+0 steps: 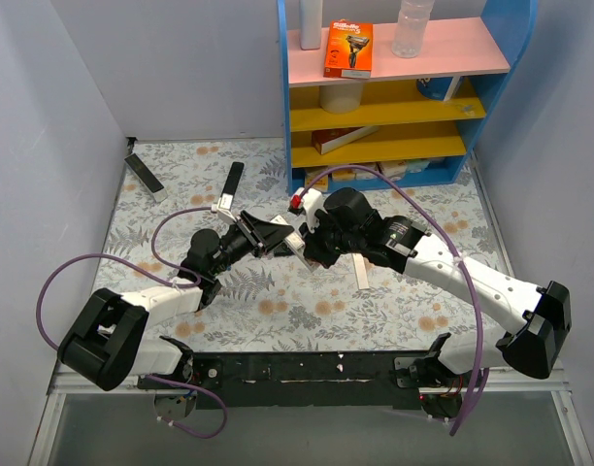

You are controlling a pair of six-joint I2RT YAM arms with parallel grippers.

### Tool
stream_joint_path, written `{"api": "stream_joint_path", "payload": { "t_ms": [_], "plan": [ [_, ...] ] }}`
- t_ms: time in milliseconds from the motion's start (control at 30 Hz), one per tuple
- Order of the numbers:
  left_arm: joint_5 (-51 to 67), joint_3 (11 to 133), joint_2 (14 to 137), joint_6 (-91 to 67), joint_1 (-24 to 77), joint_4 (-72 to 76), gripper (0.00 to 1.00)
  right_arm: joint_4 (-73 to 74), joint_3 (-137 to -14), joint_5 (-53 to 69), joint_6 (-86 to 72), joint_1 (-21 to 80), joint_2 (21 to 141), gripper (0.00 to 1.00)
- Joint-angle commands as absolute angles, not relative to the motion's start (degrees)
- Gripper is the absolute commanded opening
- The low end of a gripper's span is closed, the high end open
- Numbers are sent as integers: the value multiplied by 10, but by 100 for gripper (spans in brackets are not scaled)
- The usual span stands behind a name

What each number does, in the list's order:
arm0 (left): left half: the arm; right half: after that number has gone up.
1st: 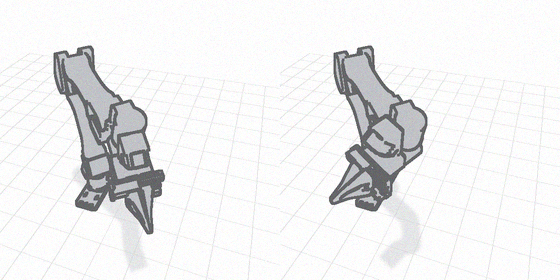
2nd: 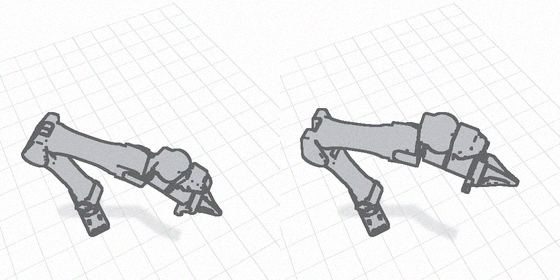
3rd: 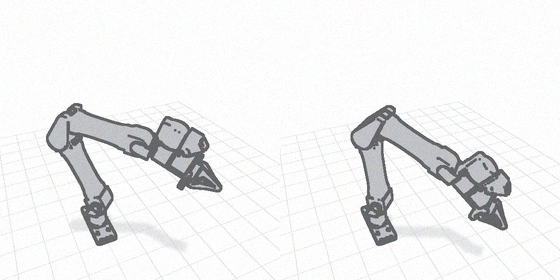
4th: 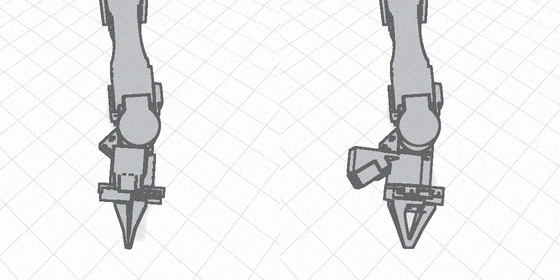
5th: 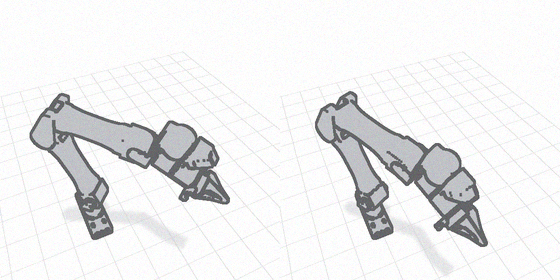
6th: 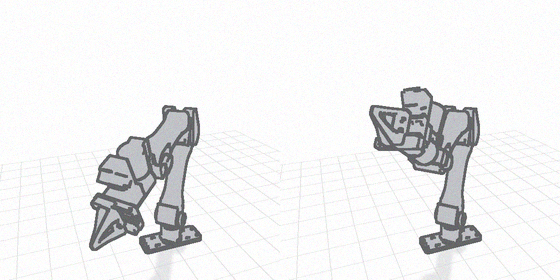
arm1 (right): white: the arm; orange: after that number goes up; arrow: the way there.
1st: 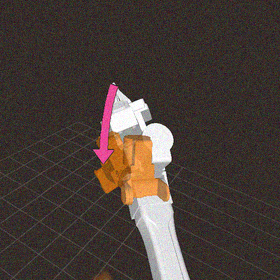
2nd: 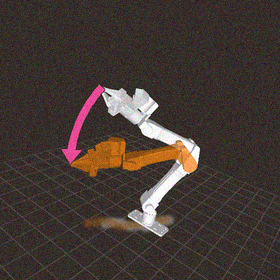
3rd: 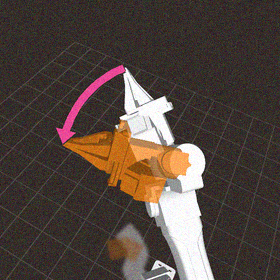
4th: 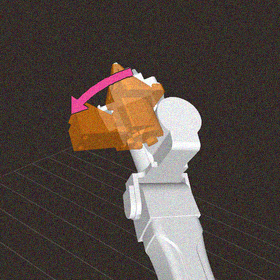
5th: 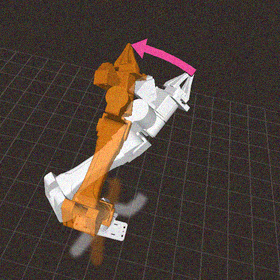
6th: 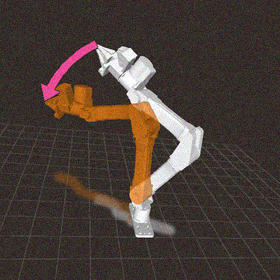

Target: Load the batteries into the remote control

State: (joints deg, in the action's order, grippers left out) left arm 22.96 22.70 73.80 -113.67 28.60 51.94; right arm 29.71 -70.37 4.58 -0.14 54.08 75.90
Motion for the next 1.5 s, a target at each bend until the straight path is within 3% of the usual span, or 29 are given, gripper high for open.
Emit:
{"api": "stream_joint_path", "payload": {
  "t_ms": [0,433,933,1167,1300,1467],
  "plan": [
    [225,221,714,-1161,285,554,0,298,-715,38,-2,542,757,4],
    [230,216,718,-1166,285,569,0,369,-751,83,62,542,784,16],
    [250,197,749,-1187,285,636,0,394,-858,75,77,542,814,20],
    [258,199,748,-1179,285,635,0,435,-882,79,155,541,802,31],
    [262,201,746,-1177,285,630,0,493,-870,80,235,540,779,46],
    [268,204,745,-1175,285,628,0,538,-854,122,286,538,764,50]
  ]
}}
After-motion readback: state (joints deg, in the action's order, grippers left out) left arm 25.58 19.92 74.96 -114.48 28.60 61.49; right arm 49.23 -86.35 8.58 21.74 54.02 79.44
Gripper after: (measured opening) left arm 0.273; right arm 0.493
